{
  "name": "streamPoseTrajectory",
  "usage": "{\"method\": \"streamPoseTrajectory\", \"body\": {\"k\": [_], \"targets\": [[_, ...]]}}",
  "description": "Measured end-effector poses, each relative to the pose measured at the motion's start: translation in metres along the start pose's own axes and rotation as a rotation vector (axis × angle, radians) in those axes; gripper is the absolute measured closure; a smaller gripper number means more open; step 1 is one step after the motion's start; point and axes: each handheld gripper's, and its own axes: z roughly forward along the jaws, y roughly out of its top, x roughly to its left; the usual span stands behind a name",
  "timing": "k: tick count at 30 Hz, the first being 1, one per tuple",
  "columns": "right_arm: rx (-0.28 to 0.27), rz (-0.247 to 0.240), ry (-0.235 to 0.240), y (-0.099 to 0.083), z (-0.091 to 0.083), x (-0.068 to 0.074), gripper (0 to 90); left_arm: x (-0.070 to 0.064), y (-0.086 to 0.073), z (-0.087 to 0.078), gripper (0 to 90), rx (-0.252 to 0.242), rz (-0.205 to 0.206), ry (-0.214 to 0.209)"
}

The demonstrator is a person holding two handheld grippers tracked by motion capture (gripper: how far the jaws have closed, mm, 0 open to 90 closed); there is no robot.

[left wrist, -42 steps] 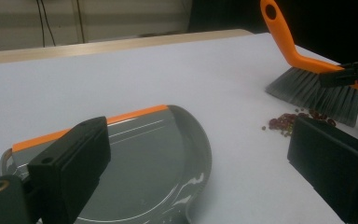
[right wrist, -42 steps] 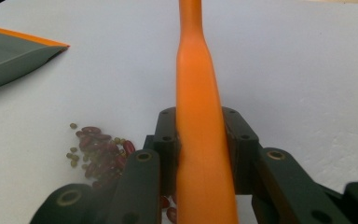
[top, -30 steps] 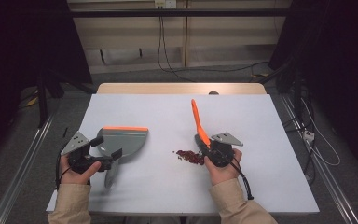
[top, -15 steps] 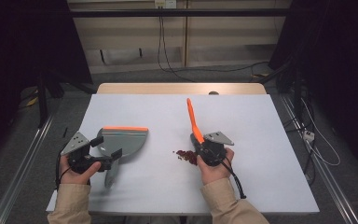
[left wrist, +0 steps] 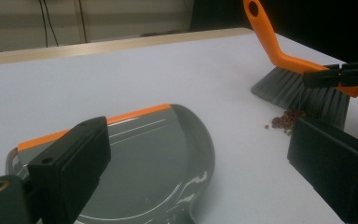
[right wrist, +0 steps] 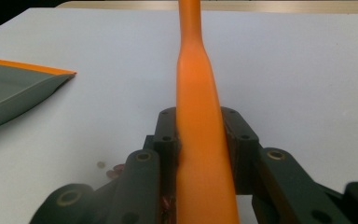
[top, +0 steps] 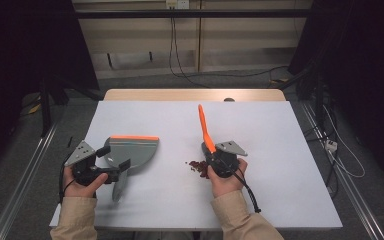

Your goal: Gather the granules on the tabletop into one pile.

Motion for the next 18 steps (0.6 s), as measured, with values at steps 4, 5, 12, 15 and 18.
{"method": "streamPoseTrajectory", "body": {"k": [4, 5, 12, 15, 18], "targets": [[-0.007, -0.002, 0.006, 0.000, 0.000, 0.000, 70.7, 0.001, 0.000, -0.001, 5.8, -0.002, -0.001, 0.001], [-0.007, -0.001, 0.006, 0.000, 0.001, -0.001, 70.7, 0.001, 0.000, -0.001, 5.8, 0.000, 0.000, 0.003], [-0.005, -0.014, 0.015, 0.002, 0.001, -0.007, 70.8, 0.001, -0.001, -0.001, 5.8, 0.001, -0.001, 0.005], [-0.012, -0.012, 0.019, 0.003, 0.000, -0.013, 70.8, 0.002, -0.001, -0.001, 5.8, 0.003, -0.002, 0.006], [-0.020, -0.018, 0.035, 0.004, -0.003, -0.017, 70.8, 0.002, -0.001, -0.002, 5.8, 0.004, 0.000, 0.010]]}}
